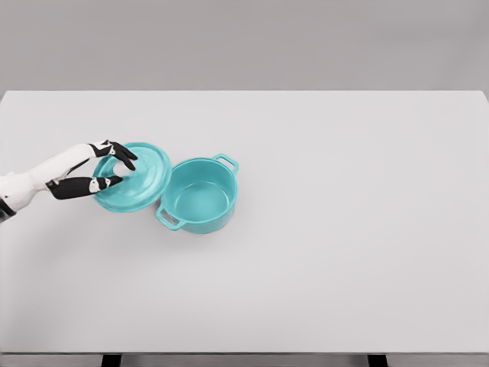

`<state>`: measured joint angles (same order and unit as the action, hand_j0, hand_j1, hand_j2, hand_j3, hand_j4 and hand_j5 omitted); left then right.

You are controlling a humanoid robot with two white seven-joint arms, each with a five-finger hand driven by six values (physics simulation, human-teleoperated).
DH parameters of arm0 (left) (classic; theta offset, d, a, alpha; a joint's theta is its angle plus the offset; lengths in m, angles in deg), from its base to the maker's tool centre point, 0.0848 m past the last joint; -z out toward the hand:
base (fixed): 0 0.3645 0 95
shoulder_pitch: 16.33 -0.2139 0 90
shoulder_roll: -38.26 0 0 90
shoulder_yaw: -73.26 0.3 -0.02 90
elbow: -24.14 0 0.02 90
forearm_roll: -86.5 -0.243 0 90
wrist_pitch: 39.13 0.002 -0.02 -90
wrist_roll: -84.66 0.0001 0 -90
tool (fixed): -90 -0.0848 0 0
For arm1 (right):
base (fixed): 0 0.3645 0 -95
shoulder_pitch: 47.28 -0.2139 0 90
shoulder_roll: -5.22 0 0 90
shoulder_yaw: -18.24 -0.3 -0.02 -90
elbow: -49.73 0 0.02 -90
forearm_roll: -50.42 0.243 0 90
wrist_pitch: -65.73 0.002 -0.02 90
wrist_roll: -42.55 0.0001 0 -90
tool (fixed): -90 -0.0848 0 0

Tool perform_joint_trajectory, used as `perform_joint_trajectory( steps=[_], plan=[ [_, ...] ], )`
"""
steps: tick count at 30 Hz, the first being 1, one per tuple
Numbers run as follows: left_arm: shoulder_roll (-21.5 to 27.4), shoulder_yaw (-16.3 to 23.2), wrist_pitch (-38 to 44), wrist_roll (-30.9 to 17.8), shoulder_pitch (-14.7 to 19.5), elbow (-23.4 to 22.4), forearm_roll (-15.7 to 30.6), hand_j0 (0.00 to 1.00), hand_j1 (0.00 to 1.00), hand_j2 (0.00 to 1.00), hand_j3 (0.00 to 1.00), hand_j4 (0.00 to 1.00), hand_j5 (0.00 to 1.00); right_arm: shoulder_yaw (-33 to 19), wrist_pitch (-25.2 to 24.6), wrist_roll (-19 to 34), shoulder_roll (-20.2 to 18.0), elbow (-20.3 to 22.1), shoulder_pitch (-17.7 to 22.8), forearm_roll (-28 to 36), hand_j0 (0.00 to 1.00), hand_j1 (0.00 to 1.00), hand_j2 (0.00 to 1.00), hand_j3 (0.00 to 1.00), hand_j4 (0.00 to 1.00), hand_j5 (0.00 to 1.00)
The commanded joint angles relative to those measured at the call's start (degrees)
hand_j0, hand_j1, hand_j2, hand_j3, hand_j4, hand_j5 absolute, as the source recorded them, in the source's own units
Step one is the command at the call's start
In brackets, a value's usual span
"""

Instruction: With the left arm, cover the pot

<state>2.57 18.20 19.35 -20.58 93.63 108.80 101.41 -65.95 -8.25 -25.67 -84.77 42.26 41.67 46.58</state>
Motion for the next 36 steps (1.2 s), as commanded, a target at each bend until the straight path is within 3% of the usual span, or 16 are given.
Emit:
perform_joint_trajectory(
  steps=[1, 18, 36],
  plan=[
    [-0.1, -0.1, 0.2, 0.0, 0.0, 0.6, 0.2, 0.53, 0.53, 0.53, 0.53, 0.53, 0.53, 0.0, 0.1, 0.0, 0.0, 0.0, -0.1, 0.0, 1.0, 1.0, 1.0, 1.0, 1.0, 1.0],
    [-0.8, 0.6, 3.4, 0.1, 0.7, 3.0, -4.0, 0.53, 0.53, 0.53, 0.53, 0.53, 0.53, 0.0, 0.0, 0.0, 0.0, 0.0, -0.1, 0.0, 1.0, 1.0, 1.0, 1.0, 1.0, 1.0],
    [-5.6, 0.8, 5.7, 0.0, 2.5, 3.1, -7.3, 0.53, 0.53, 0.53, 0.53, 0.53, 0.53, 0.0, 0.1, 0.0, 0.0, 0.0, 0.0, 0.0, 1.0, 1.0, 1.0, 1.0, 1.0, 1.0]
  ],
)
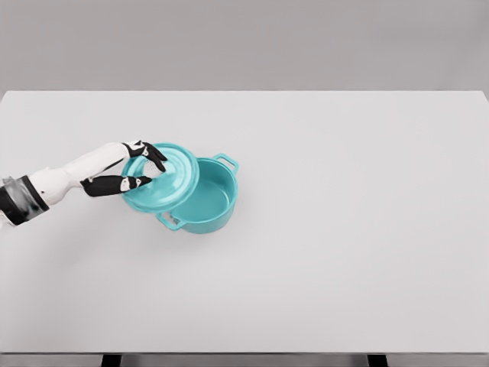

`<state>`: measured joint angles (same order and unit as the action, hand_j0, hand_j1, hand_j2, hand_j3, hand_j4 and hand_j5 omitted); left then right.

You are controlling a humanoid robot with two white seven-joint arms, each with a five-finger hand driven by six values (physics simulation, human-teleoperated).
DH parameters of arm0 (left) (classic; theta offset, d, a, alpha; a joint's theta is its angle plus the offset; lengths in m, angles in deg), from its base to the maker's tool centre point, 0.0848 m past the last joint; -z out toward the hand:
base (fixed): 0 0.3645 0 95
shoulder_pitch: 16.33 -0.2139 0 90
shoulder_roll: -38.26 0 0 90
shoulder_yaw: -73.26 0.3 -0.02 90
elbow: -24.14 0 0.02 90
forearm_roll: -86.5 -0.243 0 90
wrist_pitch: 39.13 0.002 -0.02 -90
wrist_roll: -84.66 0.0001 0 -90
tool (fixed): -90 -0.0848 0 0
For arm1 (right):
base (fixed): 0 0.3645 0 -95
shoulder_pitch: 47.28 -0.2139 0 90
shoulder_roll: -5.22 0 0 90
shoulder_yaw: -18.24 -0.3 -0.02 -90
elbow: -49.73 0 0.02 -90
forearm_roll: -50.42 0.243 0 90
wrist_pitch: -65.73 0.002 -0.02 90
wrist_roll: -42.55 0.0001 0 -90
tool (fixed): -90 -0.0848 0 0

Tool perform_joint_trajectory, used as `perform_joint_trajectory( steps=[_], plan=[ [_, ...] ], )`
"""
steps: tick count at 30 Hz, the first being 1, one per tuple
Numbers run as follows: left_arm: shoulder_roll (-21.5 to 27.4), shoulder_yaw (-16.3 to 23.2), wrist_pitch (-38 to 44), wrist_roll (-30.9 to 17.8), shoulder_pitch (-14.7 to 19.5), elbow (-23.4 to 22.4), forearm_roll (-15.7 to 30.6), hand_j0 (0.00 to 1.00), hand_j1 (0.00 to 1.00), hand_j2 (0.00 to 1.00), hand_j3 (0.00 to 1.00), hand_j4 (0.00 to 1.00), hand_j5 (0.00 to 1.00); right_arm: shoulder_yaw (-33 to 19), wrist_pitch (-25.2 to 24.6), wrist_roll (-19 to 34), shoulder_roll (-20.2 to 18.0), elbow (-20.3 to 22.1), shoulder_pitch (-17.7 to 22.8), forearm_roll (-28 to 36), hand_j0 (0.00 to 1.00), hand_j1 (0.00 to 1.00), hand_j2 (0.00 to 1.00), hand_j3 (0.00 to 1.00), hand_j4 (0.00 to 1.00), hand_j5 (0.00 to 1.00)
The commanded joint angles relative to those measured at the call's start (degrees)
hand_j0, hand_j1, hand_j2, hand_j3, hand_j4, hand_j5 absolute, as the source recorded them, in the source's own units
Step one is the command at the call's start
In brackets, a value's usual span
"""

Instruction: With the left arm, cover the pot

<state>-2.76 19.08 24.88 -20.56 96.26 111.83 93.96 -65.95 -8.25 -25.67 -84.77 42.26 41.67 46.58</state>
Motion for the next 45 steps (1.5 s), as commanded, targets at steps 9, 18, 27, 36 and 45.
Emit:
perform_joint_trajectory(
  steps=[9, 18, 27, 36, 45],
  plan=[
    [-1.9, 0.0, 0.9, 0.0, 0.4, 0.0, -1.5, 0.53, 0.53, 0.53, 0.53, 0.53, 0.53, 0.0, 0.1, 0.0, 0.0, 0.0, 0.0, 0.0, 1.0, 1.0, 1.0, 1.0, 1.0, 1.0],
    [-2.0, 2.1, 3.1, 0.0, 1.4, 0.0, -2.4, 0.53, 0.53, 0.53, 0.53, 0.53, 0.53, 0.0, 0.1, 0.0, 0.0, 0.0, 0.0, 0.0, 1.0, 1.0, 1.0, 1.0, 1.0, 1.0],
    [-3.9, 2.1, 3.4, -0.1, 1.4, 0.6, -3.3, 0.53, 0.53, 0.53, 0.53, 0.53, 0.53, 0.0, 0.1, 0.0, 0.0, 0.0, 0.0, 0.0, 1.0, 1.0, 1.0, 1.0, 1.0, 1.0],
    [-4.0, 4.5, 4.1, 0.1, 3.4, 0.6, -3.4, 0.53, 0.53, 0.53, 0.53, 0.53, 0.53, 0.0, 0.1, 0.0, 0.0, 0.0, 0.0, 0.0, 1.0, 1.0, 1.0, 1.0, 1.0, 1.0],
    [-5.4, 4.5, 5.0, -0.1, 3.5, 0.6, -3.7, 0.53, 0.53, 0.53, 0.53, 0.53, 0.53, 0.0, 0.1, 0.0, 0.0, 0.0, 0.0, 0.0, 1.0, 1.0, 1.0, 1.0, 1.0, 1.0]
  ],
)
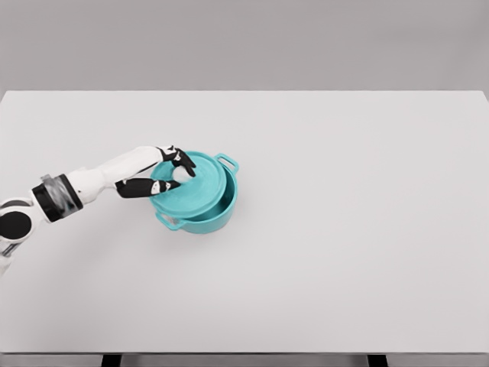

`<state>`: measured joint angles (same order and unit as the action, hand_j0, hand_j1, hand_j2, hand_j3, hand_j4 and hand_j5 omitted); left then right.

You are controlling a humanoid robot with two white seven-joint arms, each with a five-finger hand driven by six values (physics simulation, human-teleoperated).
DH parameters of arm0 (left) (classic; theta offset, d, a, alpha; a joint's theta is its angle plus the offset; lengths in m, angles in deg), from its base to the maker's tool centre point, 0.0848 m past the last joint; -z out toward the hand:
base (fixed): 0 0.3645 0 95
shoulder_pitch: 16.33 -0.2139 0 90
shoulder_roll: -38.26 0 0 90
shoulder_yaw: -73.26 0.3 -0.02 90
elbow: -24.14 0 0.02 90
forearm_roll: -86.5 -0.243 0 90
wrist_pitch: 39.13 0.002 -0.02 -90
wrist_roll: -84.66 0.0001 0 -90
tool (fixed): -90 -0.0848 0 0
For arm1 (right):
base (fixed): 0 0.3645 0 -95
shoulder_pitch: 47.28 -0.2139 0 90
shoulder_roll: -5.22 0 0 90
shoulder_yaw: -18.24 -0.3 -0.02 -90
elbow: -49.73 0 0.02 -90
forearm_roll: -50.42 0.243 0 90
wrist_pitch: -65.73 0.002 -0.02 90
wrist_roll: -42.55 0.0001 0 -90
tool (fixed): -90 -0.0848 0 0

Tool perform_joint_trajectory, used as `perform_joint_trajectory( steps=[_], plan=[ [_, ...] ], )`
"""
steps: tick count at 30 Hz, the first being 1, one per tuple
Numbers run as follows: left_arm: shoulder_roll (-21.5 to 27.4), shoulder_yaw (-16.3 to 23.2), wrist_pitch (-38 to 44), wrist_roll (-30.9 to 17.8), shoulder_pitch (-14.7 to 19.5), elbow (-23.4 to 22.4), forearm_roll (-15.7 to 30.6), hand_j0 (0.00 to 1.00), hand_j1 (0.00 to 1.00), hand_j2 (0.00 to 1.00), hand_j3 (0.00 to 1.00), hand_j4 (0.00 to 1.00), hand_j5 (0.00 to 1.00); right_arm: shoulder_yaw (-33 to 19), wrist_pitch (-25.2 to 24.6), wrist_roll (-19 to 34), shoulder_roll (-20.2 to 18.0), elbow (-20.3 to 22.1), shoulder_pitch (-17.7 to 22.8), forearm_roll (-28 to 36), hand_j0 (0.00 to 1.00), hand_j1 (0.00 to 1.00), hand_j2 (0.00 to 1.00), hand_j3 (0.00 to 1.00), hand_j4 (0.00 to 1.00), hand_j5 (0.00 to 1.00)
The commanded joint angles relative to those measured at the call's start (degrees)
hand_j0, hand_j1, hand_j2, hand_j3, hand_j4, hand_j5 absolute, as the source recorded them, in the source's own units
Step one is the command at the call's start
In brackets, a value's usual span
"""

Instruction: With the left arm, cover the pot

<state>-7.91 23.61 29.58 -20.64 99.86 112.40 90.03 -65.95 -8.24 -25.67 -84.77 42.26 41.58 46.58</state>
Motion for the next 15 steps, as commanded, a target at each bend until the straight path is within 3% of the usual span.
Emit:
perform_joint_trajectory(
  steps=[1, 15],
  plan=[
    [-0.3, 0.0, 0.3, 0.0, 0.0, 0.1, 0.2, 0.53, 0.53, 0.53, 0.53, 0.53, 0.53, 0.0, 0.1, 0.0, 0.0, 0.0, 0.1, 0.0, 1.0, 1.0, 1.0, 1.0, 1.0, 1.0],
    [-1.0, 0.1, 0.3, 0.1, -0.2, 0.9, 0.2, 0.53, 0.53, 0.53, 0.53, 0.53, 0.53, 0.0, 0.1, 0.0, 0.0, 0.0, 0.1, 0.0, 1.0, 1.0, 1.0, 1.0, 1.0, 1.0]
  ],
)
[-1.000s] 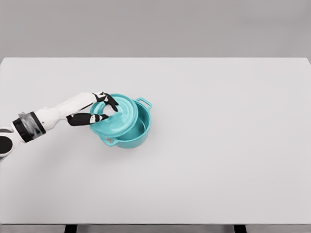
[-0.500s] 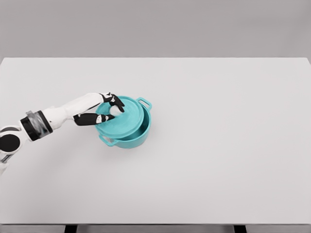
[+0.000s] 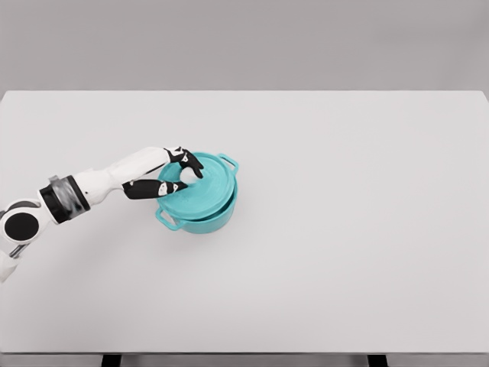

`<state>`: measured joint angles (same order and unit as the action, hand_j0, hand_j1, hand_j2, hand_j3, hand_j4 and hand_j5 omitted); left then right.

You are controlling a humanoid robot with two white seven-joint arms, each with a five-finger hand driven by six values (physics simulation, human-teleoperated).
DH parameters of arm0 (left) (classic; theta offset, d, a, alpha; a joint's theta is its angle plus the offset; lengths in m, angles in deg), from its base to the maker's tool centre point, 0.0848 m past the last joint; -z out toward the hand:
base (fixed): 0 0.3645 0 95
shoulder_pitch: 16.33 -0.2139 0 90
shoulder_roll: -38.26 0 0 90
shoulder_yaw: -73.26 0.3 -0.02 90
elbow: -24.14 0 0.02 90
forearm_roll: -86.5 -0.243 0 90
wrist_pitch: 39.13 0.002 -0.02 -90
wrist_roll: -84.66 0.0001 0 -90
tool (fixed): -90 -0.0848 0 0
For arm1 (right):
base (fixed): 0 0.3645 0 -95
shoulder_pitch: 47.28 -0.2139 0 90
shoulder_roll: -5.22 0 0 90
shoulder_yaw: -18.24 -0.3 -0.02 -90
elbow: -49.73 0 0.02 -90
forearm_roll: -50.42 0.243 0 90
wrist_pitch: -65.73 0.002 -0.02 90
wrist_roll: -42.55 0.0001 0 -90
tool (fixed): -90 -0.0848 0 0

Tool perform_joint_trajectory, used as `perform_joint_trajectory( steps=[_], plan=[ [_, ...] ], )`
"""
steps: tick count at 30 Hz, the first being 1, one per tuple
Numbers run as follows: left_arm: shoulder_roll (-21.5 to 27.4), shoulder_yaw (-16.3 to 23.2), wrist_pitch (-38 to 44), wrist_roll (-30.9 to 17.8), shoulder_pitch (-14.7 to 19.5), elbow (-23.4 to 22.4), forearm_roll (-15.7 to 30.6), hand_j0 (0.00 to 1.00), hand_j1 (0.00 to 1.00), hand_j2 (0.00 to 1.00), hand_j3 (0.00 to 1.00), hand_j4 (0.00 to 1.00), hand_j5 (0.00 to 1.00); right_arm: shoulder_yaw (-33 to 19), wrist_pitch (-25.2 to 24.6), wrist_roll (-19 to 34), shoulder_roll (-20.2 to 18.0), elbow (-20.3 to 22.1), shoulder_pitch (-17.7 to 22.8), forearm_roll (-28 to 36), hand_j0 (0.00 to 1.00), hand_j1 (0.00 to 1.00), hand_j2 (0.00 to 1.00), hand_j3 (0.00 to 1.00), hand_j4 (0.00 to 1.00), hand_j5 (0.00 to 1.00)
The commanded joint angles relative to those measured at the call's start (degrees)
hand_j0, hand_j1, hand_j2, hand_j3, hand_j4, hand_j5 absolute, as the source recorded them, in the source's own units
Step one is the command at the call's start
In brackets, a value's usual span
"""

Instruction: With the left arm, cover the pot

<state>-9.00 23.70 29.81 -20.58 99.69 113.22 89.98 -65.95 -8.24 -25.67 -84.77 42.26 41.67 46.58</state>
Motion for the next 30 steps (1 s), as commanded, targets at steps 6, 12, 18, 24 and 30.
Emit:
perform_joint_trajectory(
  steps=[6, 12, 18, 24, 30],
  plan=[
    [0.0, 0.0, 0.1, 0.0, 0.0, 0.0, -0.1, 0.53, 0.53, 0.53, 0.53, 0.53, 0.53, 0.0, 0.1, 0.0, 0.0, 0.0, -0.1, 0.0, 1.0, 1.0, 1.0, 1.0, 1.0, 1.0],
    [-0.2, 0.1, 0.6, 0.0, 0.0, 0.0, -0.5, 0.53, 0.53, 0.53, 0.53, 0.53, 0.53, 0.0, 0.1, 0.0, 0.0, 0.0, -0.1, 0.0, 1.0, 1.0, 1.0, 1.0, 1.0, 1.0],
    [-0.2, 0.1, 0.7, 0.0, 0.0, 0.0, -0.5, 0.53, 0.53, 0.53, 0.53, 0.53, 0.53, 0.0, 0.1, 0.0, 0.0, 0.0, -0.1, 0.0, 1.0, 1.0, 1.0, 1.0, 1.0, 1.0],
    [-0.5, 0.1, 0.8, 0.0, 0.0, 0.0, -0.9, 0.53, 0.53, 0.53, 0.53, 0.53, 0.53, 0.0, 0.1, 0.0, 0.0, 0.0, -0.1, 0.0, 1.0, 1.0, 1.0, 1.0, 1.0, 1.0],
    [-0.5, 0.1, 0.7, 0.1, 0.0, 0.0, -0.9, 0.54, 0.54, 0.54, 0.54, 0.54, 0.54, 0.0, 0.1, 0.0, 0.0, 0.0, 0.0, 0.0, 1.0, 1.0, 1.0, 1.0, 1.0, 1.0]
  ],
)
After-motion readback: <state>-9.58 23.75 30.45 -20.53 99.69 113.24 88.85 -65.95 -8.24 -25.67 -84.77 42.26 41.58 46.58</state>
